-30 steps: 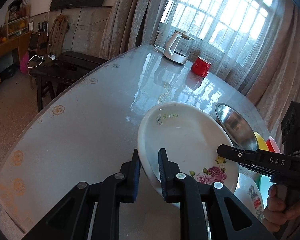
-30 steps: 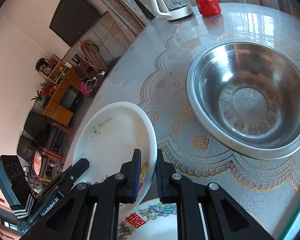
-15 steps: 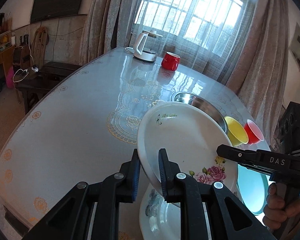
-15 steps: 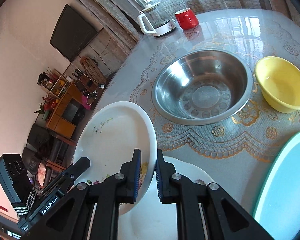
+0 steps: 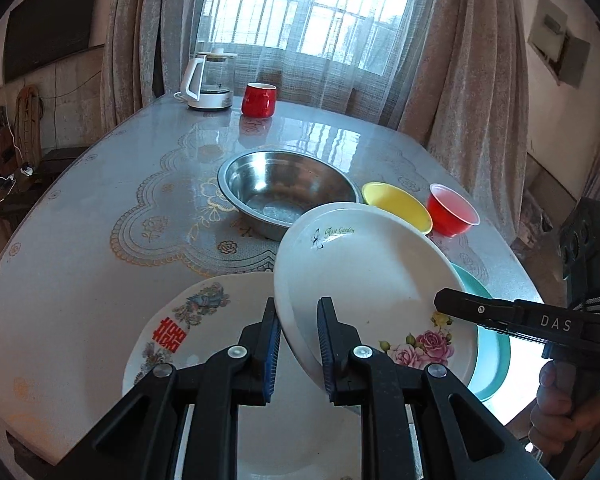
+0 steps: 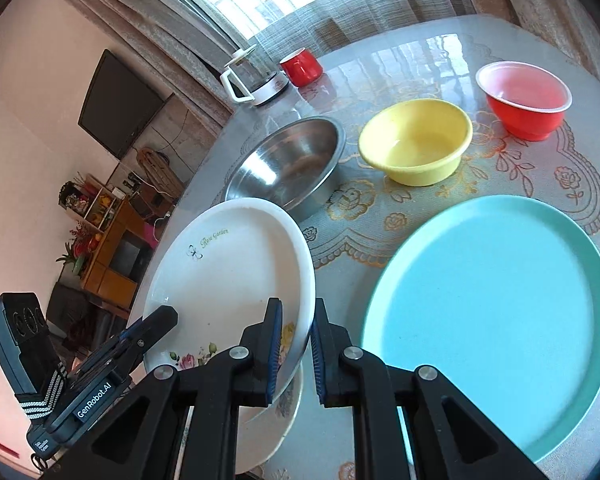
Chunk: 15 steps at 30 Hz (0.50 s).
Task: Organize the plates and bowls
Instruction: 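Carry the rose plate with both grippers over the teal plate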
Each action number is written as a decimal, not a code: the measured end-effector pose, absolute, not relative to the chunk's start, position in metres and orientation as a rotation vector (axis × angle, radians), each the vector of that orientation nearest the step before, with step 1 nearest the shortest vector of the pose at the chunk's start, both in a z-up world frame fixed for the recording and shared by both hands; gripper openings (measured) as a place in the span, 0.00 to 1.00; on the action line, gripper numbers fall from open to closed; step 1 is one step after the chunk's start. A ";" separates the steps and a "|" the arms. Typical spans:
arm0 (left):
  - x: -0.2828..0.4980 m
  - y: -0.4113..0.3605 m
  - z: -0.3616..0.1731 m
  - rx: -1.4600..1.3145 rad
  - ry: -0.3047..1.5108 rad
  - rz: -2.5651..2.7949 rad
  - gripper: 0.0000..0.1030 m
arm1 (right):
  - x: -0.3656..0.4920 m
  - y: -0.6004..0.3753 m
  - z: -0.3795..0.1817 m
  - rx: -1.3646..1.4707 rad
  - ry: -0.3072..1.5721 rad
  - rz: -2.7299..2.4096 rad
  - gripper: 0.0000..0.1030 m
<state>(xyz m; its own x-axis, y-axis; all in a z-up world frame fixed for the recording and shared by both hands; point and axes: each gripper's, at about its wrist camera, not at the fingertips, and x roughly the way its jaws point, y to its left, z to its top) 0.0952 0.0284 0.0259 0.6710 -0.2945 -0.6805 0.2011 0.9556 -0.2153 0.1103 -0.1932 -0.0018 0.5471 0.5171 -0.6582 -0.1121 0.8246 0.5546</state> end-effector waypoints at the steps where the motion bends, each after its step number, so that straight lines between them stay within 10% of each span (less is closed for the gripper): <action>1: 0.094 0.022 0.026 -0.115 0.789 -0.288 0.18 | 0.107 -0.200 -0.003 0.492 0.920 0.382 0.13; 15: 0.091 -0.047 0.017 -0.011 0.834 -0.380 0.19 | 0.078 -0.268 -0.018 0.578 0.888 0.289 0.13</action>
<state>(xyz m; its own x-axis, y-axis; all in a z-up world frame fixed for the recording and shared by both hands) 0.0915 -0.0466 0.0174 0.6090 -0.3331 -0.7198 0.3248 0.9327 -0.1568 0.0784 -0.2681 -0.0176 0.6063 0.4660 -0.6444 -0.0022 0.8113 0.5846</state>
